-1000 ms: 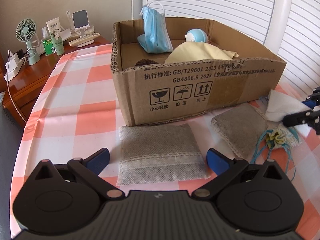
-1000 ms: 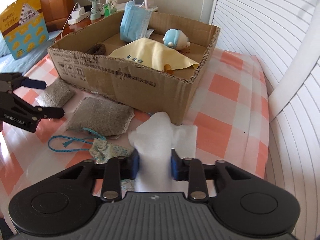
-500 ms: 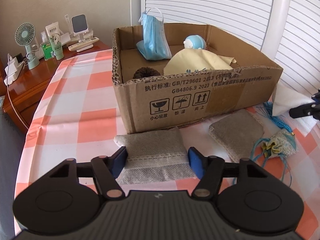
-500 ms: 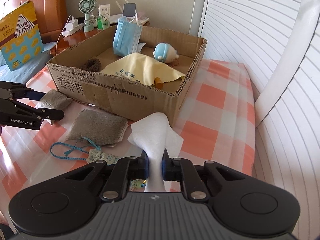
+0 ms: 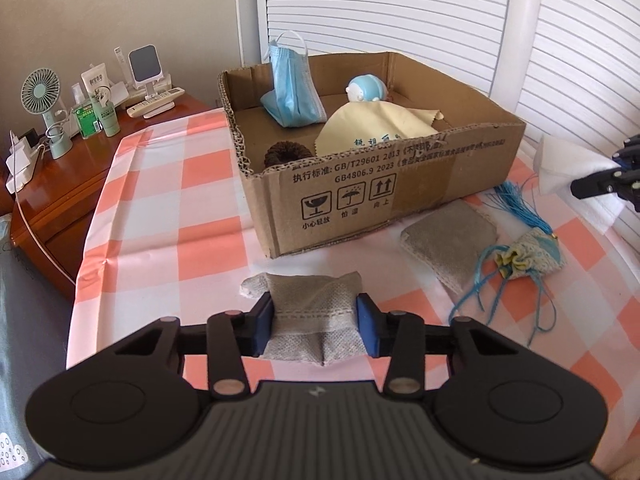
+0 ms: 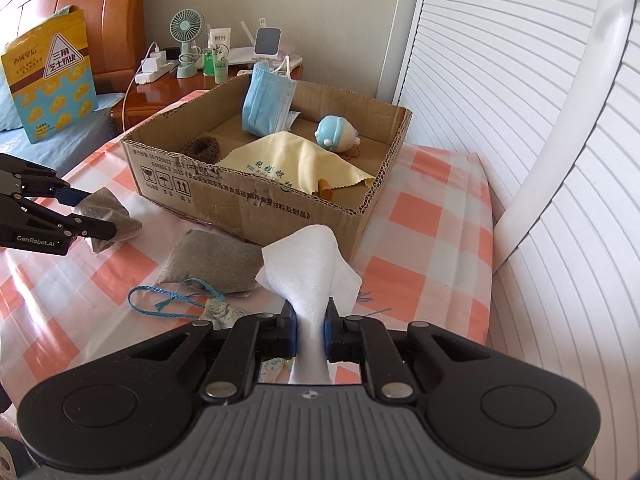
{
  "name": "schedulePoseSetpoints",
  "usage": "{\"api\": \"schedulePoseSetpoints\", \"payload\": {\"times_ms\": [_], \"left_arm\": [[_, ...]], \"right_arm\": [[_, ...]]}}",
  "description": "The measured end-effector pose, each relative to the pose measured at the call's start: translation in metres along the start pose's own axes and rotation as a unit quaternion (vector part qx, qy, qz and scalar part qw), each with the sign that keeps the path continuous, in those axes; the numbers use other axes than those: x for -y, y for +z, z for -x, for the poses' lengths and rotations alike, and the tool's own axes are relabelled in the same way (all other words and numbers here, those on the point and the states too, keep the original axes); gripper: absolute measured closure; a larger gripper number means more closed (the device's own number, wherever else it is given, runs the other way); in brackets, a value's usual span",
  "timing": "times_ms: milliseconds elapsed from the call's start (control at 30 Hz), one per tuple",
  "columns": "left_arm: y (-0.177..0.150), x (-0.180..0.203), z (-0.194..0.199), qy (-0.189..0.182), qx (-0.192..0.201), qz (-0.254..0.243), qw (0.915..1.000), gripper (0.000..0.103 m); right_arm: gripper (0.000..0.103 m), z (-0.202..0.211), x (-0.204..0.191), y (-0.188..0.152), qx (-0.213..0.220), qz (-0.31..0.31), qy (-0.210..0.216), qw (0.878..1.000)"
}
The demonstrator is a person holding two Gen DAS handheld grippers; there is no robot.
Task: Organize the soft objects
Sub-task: 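Carry the grey pouch over the box with the left tool while the right tool lifts the white cloth, then open the left tool to drop the grey pouch into the box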
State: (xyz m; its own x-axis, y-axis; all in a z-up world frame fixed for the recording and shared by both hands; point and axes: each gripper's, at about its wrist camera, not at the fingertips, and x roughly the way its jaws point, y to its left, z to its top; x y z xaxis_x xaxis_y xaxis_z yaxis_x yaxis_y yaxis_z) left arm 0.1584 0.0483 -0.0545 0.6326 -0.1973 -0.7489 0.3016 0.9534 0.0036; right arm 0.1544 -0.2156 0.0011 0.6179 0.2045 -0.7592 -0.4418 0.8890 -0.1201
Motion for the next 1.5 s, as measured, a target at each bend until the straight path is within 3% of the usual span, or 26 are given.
{"api": "schedulePoseSetpoints", "payload": {"times_ms": [367,667,1133,1233,1267,1333,1500], "left_arm": [[0.002,0.002,0.045,-0.043,0.011,-0.019,0.9989,0.062],[0.031,0.009,0.075,-0.056,0.051,-0.051,0.9958,0.062],[0.122,0.018,0.034,-0.064,0.096,-0.055,0.9918,0.062],[0.132,0.021,0.018,-0.052,0.106,-0.052,0.9916,0.053],[0.133,0.021,0.013,-0.049,0.106,-0.050,0.9919,0.038],[0.132,0.019,0.006,-0.042,0.108,-0.036,0.9926,0.021],[0.113,0.012,0.016,-0.036,0.114,-0.020,0.9926,0.010]], "right_arm": [[0.089,0.032,-0.013,0.003,0.021,0.018,-0.002,1.000],[0.089,0.048,-0.027,0.016,0.039,0.044,-0.004,0.998],[0.089,0.051,-0.025,0.051,0.068,0.068,-0.010,0.995],[0.089,0.048,-0.021,0.058,0.070,0.069,-0.012,0.995],[0.089,0.047,-0.020,0.060,0.070,0.068,-0.012,0.995],[0.089,0.044,-0.019,0.063,0.070,0.068,-0.013,0.995],[0.089,0.034,-0.017,0.069,0.064,0.065,-0.014,0.996]]}}
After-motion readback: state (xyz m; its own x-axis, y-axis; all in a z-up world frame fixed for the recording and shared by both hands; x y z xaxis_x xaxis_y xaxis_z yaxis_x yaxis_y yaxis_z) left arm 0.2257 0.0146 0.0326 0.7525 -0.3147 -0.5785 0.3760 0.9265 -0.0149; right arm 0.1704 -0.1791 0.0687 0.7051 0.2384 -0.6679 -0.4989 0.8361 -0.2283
